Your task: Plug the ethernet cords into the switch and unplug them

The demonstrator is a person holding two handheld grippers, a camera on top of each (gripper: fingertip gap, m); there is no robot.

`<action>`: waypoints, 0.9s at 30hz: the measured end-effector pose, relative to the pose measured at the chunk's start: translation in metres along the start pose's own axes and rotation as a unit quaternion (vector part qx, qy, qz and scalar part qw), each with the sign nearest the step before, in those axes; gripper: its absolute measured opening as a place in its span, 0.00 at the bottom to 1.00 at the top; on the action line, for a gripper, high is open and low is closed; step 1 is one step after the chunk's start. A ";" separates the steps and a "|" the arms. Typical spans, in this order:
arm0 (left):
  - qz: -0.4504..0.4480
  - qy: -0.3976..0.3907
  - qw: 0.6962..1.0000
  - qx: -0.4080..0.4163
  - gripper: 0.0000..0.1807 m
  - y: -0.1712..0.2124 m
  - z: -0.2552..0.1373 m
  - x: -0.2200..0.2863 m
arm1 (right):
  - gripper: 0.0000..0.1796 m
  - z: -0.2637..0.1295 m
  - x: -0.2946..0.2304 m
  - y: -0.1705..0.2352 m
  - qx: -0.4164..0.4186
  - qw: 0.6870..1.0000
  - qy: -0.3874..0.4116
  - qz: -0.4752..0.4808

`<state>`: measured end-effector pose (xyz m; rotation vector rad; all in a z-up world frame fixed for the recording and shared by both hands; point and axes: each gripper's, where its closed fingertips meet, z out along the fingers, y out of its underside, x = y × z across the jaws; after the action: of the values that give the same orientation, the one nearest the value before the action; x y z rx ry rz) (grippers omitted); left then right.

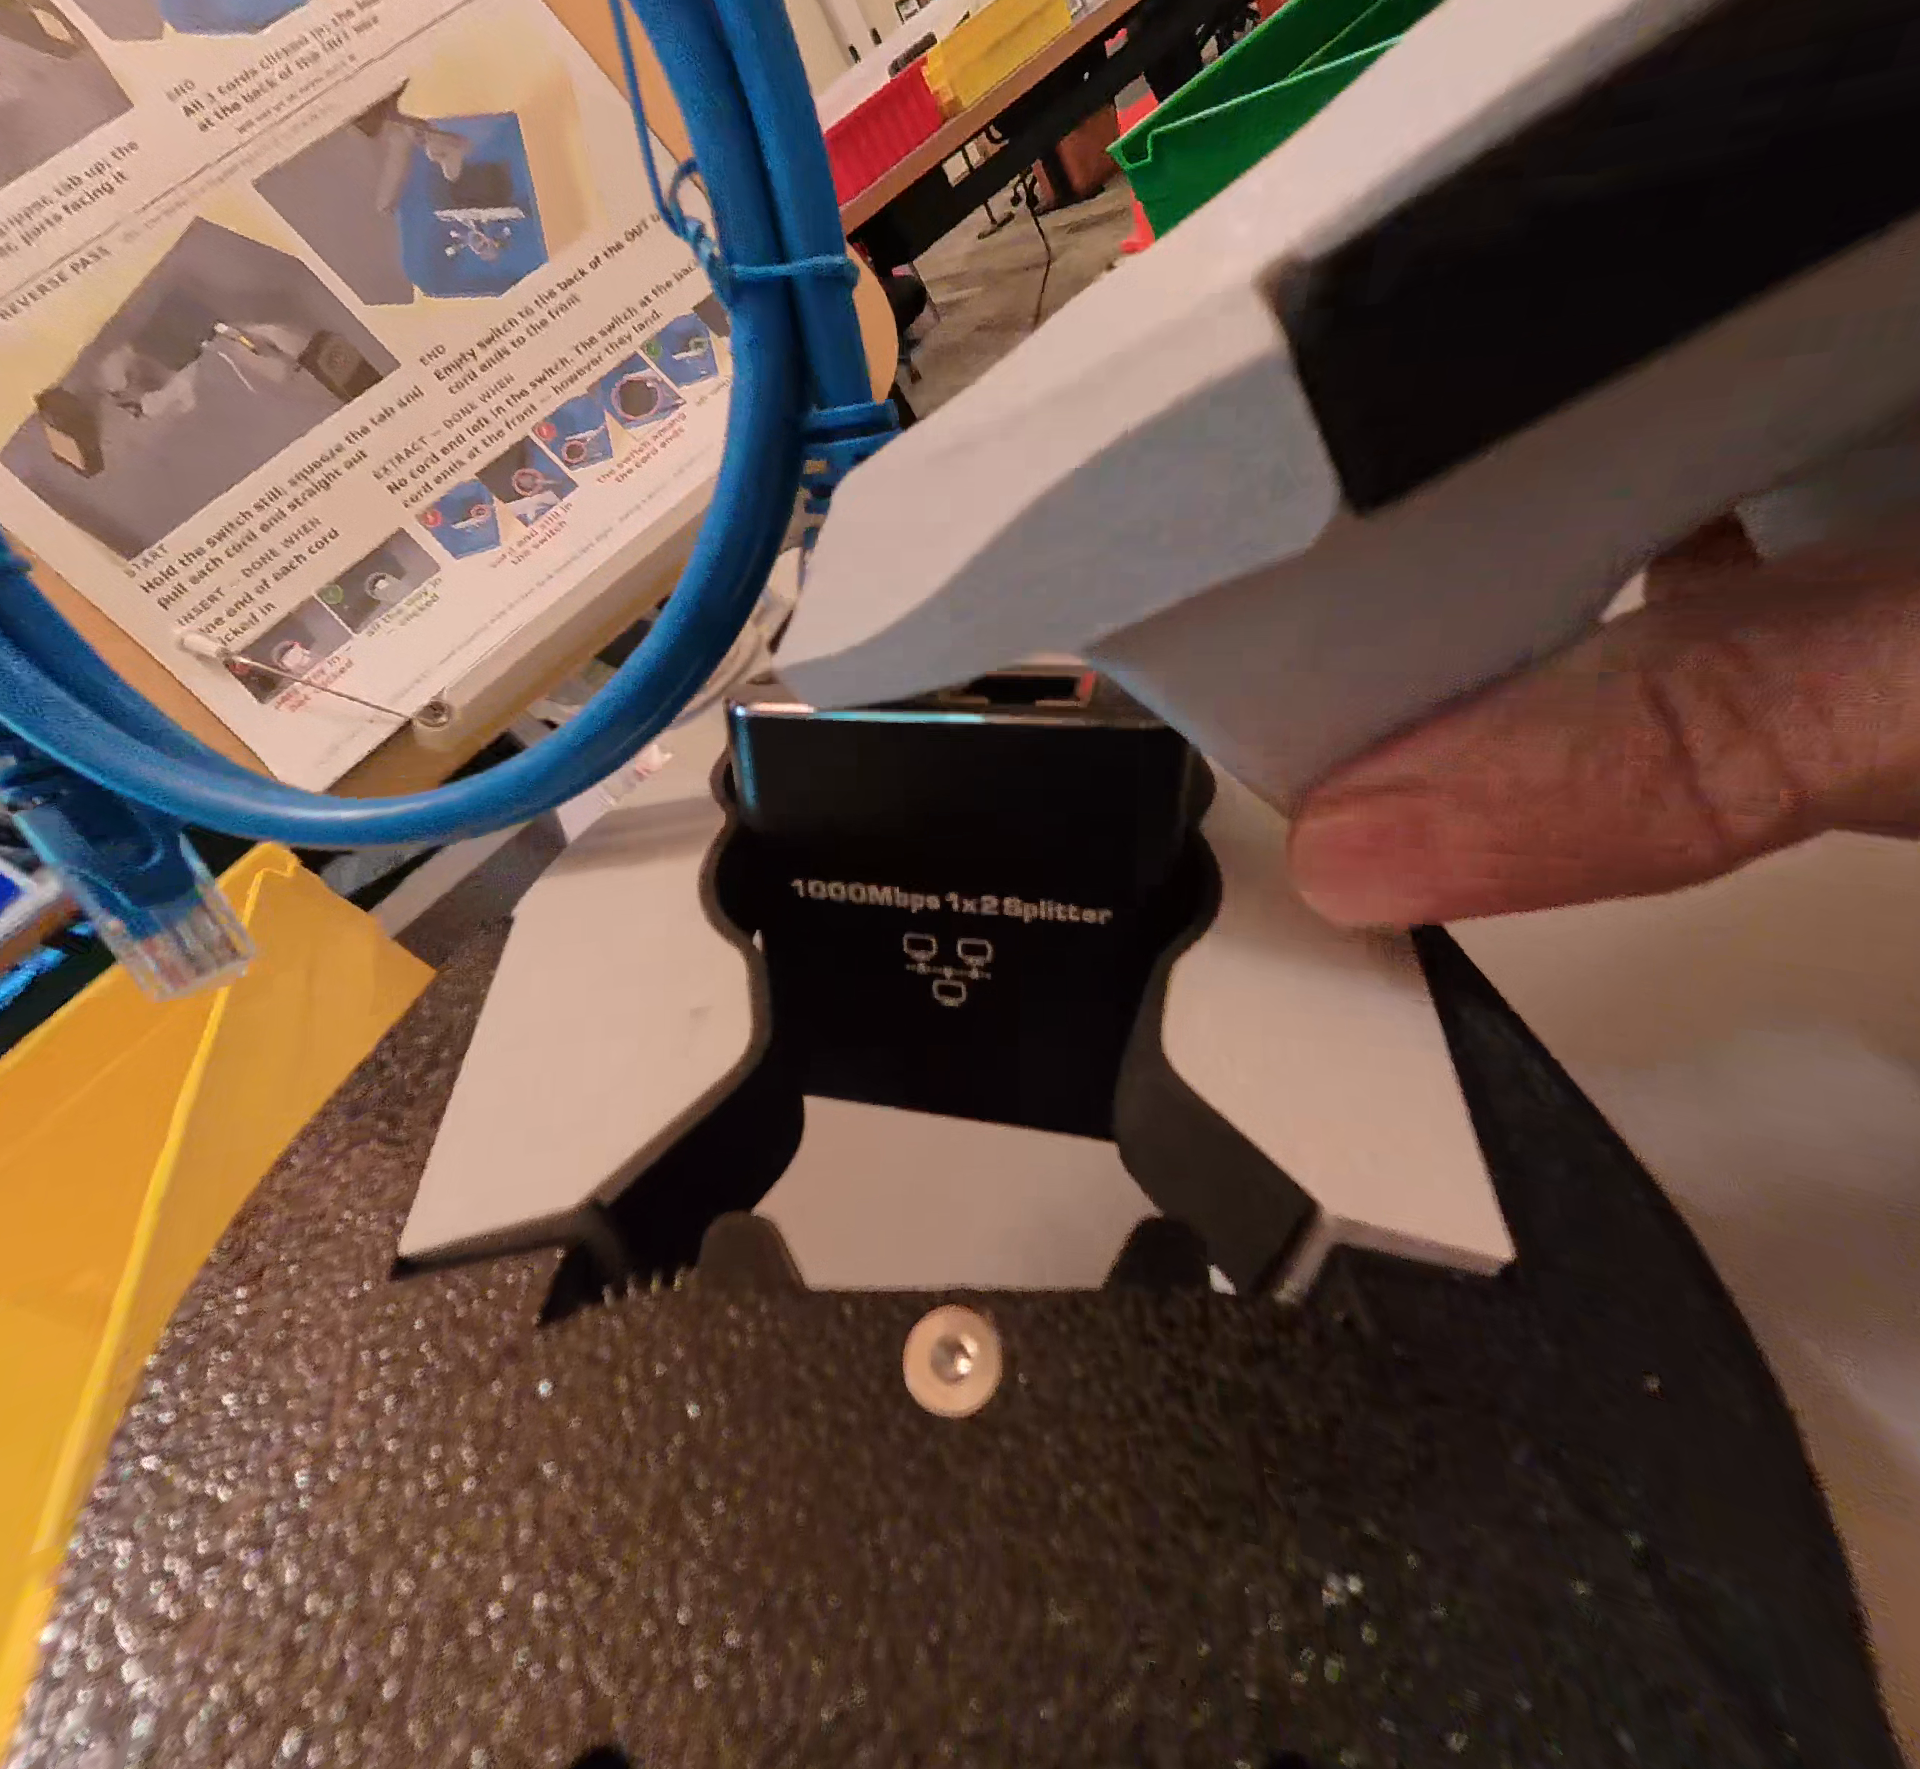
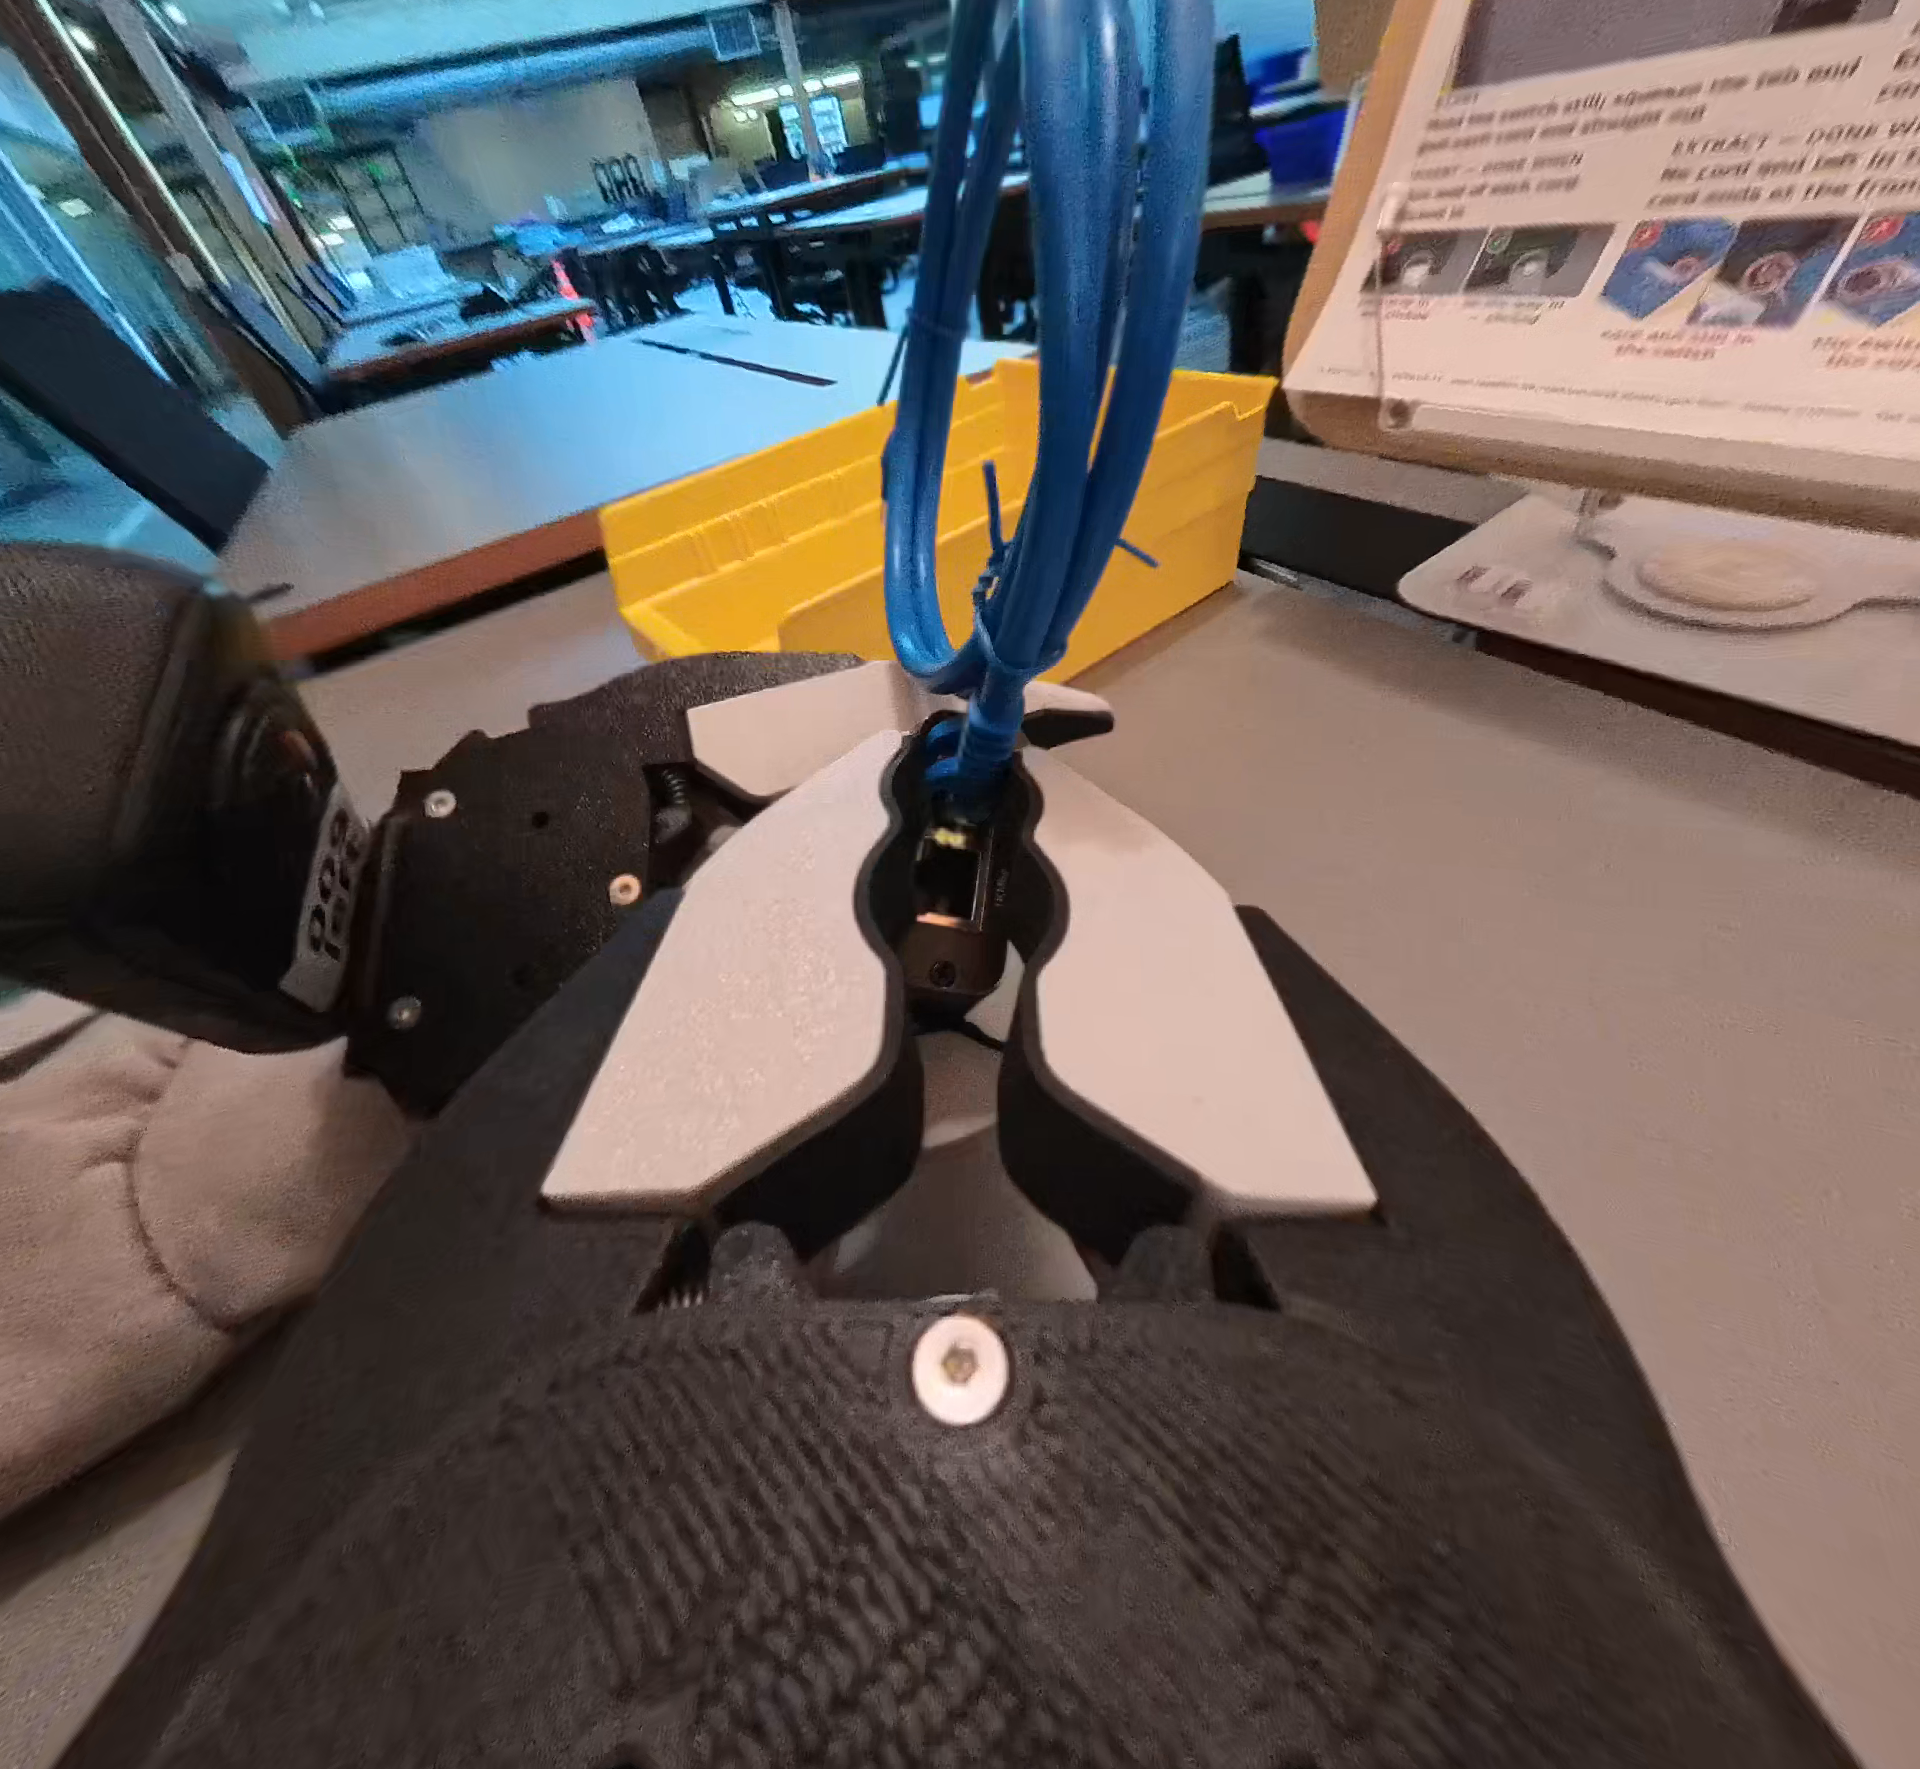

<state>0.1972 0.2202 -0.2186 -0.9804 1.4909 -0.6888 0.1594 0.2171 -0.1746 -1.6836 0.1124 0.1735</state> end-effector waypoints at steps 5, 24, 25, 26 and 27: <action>-0.041 0.024 0.999 0.016 0.42 -0.002 -0.004 0.002 | 0.09 0.001 -0.006 0.000 -0.046 0.993 0.036 -0.101; 0.004 -0.039 0.998 0.052 0.42 -0.011 -0.017 -0.014 | 0.08 -0.002 -0.021 -0.010 -0.043 0.996 0.008 -0.078; -0.005 -0.034 0.998 0.055 0.42 -0.012 -0.018 -0.013 | 0.08 -0.001 -0.022 -0.010 -0.054 0.993 0.015 -0.100; -0.022 -0.025 0.998 0.058 0.42 -0.012 -0.018 -0.012 | 0.09 -0.001 -0.022 -0.010 -0.072 0.988 0.024 -0.135; -0.040 -0.013 0.997 0.059 0.42 -0.012 -0.017 -0.010 | 0.09 0.000 -0.022 -0.009 -0.089 0.981 0.035 -0.167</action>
<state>0.1822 0.2215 -0.2010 -0.9587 1.3772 -0.8098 0.1391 0.2173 -0.1622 -1.8603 -0.1379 -0.1327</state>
